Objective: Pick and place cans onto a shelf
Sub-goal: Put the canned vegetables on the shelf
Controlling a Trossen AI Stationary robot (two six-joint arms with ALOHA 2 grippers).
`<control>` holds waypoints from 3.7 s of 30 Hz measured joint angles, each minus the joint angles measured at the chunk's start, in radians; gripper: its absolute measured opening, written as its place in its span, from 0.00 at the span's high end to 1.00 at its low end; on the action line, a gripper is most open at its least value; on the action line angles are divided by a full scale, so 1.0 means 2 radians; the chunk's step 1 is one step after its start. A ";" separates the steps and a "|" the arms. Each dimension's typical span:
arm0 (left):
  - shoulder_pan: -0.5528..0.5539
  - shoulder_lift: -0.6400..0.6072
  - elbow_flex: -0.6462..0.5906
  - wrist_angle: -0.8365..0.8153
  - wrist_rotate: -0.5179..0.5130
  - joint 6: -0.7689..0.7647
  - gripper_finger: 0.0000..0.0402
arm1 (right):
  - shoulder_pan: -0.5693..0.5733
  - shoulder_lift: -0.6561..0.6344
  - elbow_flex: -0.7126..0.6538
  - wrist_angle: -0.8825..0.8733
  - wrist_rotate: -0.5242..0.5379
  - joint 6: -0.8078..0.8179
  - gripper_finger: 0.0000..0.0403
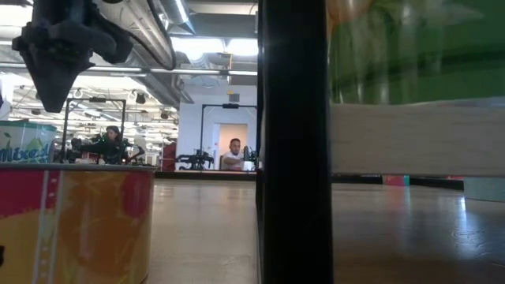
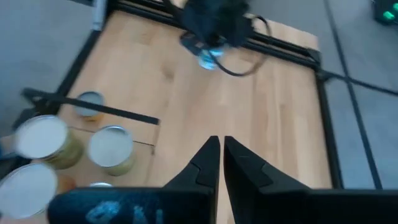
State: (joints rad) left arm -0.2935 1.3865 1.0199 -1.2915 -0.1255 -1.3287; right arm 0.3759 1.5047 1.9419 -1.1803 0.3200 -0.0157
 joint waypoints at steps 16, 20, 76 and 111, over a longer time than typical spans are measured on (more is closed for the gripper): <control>-0.001 0.000 0.000 -0.023 -0.009 -0.060 0.92 | 0.000 0.000 0.000 -0.009 0.022 0.020 0.94; -0.001 0.000 -0.001 -0.024 -0.009 -0.070 0.92 | 0.000 0.000 0.000 -0.009 0.022 0.019 0.94; -0.005 0.000 -0.035 -0.004 0.019 -0.064 0.92 | 0.000 0.000 0.000 -0.015 0.022 0.019 0.94; 0.041 0.001 0.110 -0.018 -0.024 0.148 1.00 | 0.000 0.000 0.000 -0.015 0.022 0.017 0.94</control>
State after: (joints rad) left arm -0.2120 1.3884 1.2395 -1.3283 -0.1729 -1.0324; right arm 0.3759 1.5051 1.9411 -1.2102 0.3649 0.0185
